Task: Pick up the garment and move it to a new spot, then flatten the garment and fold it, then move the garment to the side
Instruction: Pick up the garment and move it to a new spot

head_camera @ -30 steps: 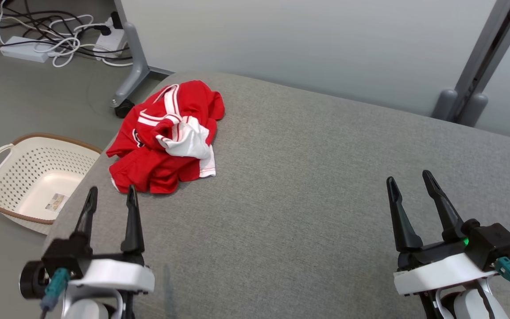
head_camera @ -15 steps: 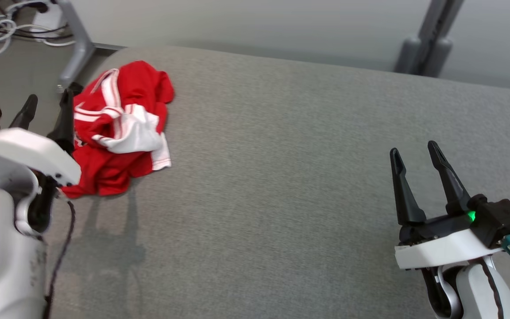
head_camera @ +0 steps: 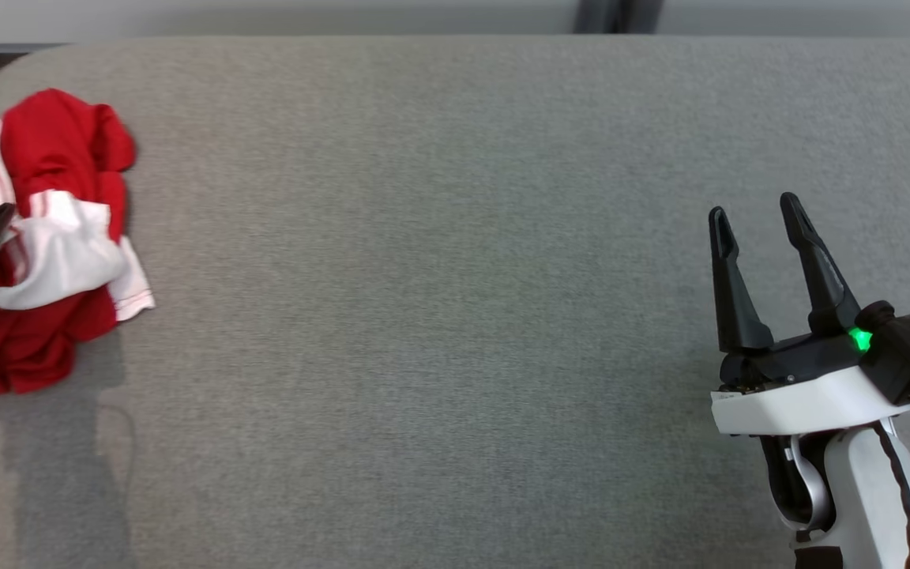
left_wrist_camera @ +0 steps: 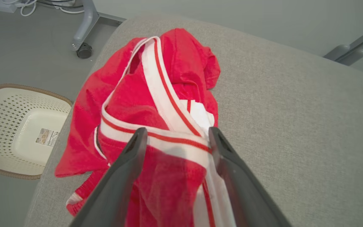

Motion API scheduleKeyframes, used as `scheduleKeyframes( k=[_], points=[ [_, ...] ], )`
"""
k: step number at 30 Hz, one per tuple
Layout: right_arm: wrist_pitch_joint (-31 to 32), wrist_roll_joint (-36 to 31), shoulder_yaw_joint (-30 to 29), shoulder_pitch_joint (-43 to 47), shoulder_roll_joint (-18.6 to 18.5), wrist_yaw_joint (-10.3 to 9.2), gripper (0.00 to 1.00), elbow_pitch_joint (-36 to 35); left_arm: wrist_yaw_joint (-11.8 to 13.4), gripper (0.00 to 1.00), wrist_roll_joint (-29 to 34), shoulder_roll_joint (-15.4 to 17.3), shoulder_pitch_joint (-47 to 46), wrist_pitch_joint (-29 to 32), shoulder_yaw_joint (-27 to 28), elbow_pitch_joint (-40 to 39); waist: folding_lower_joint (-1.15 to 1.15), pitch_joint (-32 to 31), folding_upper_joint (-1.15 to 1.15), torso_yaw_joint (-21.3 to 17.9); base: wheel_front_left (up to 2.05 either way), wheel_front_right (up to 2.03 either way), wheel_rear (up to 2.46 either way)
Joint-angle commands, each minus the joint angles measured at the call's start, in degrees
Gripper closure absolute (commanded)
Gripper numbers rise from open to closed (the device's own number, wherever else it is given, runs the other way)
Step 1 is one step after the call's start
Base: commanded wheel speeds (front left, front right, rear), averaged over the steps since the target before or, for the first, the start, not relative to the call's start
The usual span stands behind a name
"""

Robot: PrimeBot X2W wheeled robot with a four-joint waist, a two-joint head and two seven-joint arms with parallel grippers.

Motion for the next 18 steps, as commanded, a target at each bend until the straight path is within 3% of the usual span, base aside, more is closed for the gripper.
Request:
scheduleKeyframes(
  k=[1,8,10,11,12,18],
  points=[
    [-0.03,0.20,-0.37,-0.80,-0.34,0.01,0.00,-0.49,-0.28,0.00,-0.15,1.15,-1.31,1.46,-0.24,0.98,0.00,2.60,0.00,-2.78,0.00,0.00,0.00],
    [-0.03,0.40,-0.94,-1.10,-0.32,0.01,0.00,-0.87,0.03,0.00,-0.55,3.58,-1.87,8.18,-1.06,4.42,0.00,3.94,0.00,-4.47,0.00,0.00,0.00],
    [-0.03,0.46,-0.90,-1.37,-0.31,0.01,0.00,-0.91,0.51,0.33,0.23,4.59,-1.90,9.63,-1.56,4.91,0.00,4.16,0.00,-4.74,0.00,0.00,0.00],
    [-0.03,0.51,-0.86,-1.49,-0.31,0.01,0.00,-0.88,0.58,0.76,0.46,4.88,-1.80,10.22,-1.82,5.08,0.00,4.20,0.00,-4.85,0.00,0.00,0.00],
    [-0.03,0.56,-0.82,-1.57,-0.31,0.01,0.00,-0.86,0.53,1.00,0.51,5.16,-1.66,10.59,-2.06,5.11,0.00,4.22,0.00,-4.94,0.00,0.00,0.00],
    [-0.03,0.62,-0.99,-1.15,-0.32,0.01,0.00,-0.59,0.27,1.00,0.03,5.70,-1.16,9.73,-2.25,4.53,0.00,3.64,0.00,-4.71,0.00,0.00,0.00]
  ],
)
